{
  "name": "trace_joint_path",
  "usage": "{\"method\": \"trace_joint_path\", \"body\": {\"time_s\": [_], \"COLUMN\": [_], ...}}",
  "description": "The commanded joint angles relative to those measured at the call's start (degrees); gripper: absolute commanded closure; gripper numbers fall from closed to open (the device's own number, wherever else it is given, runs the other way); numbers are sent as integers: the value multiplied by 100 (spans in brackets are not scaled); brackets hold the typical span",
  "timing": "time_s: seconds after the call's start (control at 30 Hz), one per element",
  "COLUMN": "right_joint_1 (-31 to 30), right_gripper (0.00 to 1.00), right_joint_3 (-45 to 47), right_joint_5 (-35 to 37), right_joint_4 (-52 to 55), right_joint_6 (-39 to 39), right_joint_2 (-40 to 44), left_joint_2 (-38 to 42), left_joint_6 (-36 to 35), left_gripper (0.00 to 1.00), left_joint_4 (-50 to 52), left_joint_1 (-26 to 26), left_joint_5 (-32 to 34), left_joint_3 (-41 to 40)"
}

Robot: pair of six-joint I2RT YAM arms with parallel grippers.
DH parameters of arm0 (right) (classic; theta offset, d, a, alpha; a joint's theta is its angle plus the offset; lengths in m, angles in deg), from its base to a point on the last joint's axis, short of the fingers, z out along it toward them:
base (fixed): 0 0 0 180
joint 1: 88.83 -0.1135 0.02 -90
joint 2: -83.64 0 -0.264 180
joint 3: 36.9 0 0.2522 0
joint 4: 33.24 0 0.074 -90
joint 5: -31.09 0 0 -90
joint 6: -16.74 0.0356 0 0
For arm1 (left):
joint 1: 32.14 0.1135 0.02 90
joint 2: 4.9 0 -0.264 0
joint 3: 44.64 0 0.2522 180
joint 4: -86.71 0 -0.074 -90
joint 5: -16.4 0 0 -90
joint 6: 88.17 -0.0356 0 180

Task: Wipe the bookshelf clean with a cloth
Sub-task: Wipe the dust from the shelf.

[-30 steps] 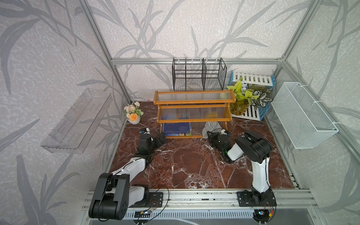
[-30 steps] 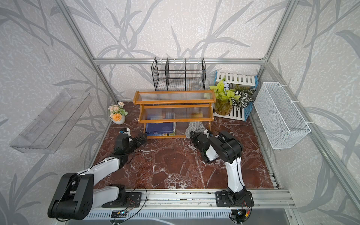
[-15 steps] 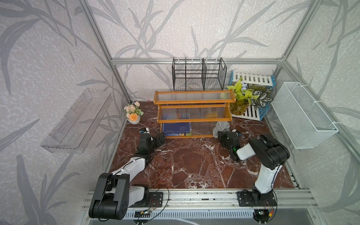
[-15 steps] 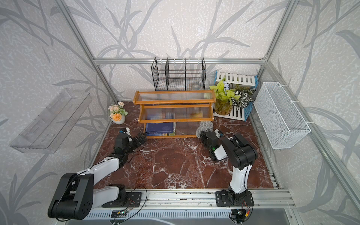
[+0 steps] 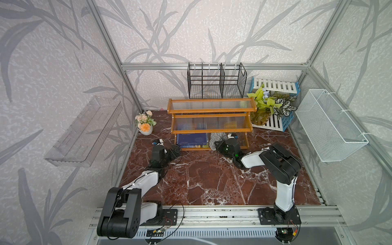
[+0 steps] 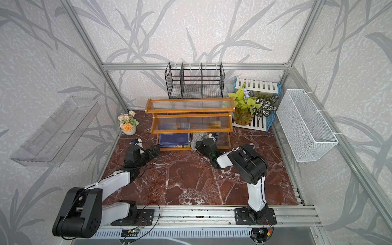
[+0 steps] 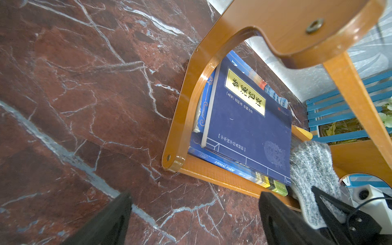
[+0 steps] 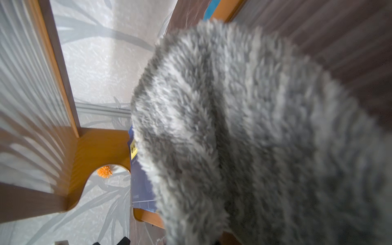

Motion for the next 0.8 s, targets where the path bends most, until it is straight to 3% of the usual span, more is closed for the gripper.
{"method": "trace_joint_path", "body": {"time_s": [0.0,0.07,0.2,0.4,0.77], "right_joint_1": [-96,-92,-74,-71,-220], "right_gripper": [100,100,71,40,32], "right_joint_3": [-188,-128,64,382,1187], "right_joint_5": [-79,-67,29,215,723], "right_joint_4": [241,157,230,260,894], "right_joint_6": [-219,-226,-476,-981,-1802], "right_joint_2": [-254,-253,-7,555,1808], "left_joint_2": [-18,-21,-80,-141,-7], "left_joint_6": [-1,0,7,25,16], "left_gripper": [3,3,3,3,3], "left_joint_4": [-63,-78,-138,-196,-127], "left_joint_1": [26,26,26,26,27], "left_joint_5": [-111,-121,-171,-229,-232], "left_joint_3": [138,131,128,137,146]}}
